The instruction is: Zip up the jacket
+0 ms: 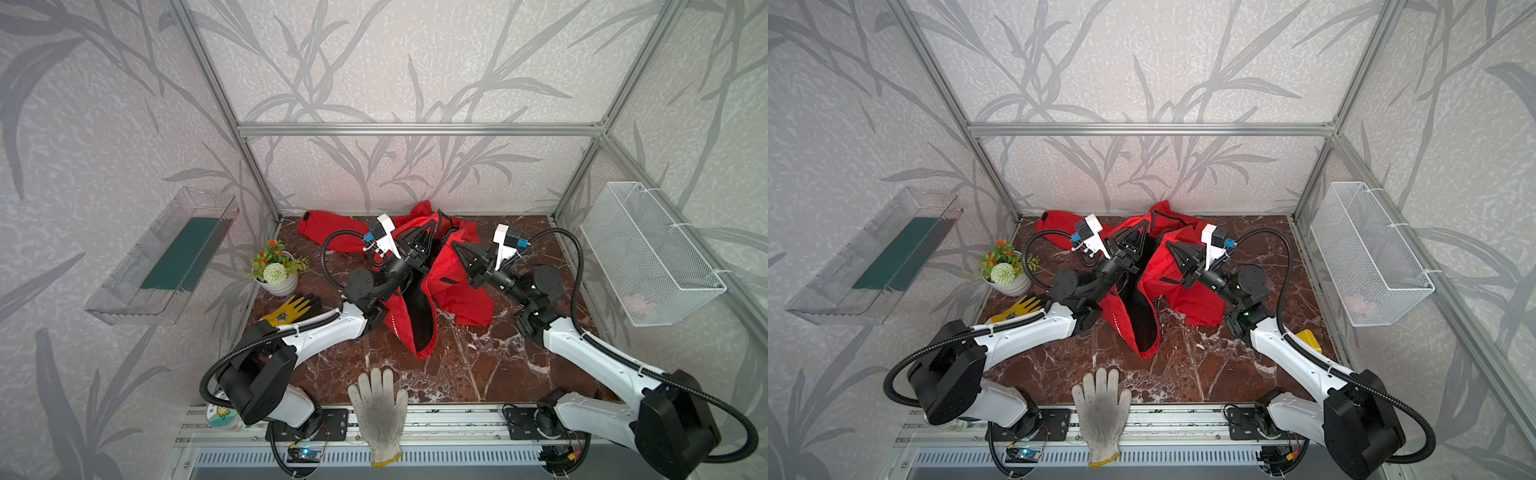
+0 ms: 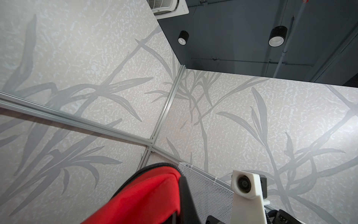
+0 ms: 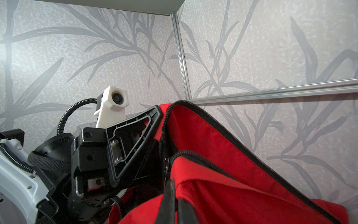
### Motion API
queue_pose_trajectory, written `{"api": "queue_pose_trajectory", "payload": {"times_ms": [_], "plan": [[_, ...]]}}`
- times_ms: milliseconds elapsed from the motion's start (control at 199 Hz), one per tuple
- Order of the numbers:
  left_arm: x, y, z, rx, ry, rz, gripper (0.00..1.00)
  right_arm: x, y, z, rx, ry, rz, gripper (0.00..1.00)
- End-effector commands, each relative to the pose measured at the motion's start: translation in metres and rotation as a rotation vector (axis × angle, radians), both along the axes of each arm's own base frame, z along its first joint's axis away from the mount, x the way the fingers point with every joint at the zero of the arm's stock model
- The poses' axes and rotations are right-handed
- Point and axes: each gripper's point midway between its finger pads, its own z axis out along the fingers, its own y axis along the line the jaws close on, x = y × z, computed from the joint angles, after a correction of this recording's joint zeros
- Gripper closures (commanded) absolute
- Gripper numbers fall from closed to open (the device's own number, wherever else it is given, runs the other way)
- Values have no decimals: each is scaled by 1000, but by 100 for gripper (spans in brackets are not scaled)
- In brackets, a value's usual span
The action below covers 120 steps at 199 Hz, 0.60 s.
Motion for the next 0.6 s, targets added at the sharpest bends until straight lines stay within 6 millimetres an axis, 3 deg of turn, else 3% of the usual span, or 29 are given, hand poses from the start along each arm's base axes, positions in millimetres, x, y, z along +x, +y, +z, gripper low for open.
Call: {"api": "queue_pose_trajectory", "payload": {"times_ms": [0, 598], "plan": [[-10, 11, 19, -68, -54, -8, 100, -10, -8, 26, 51, -124, -14, 100], [-5, 5, 13, -76, -20, -38, 100, -5, 1, 24, 78, -93, 44, 100]]}}
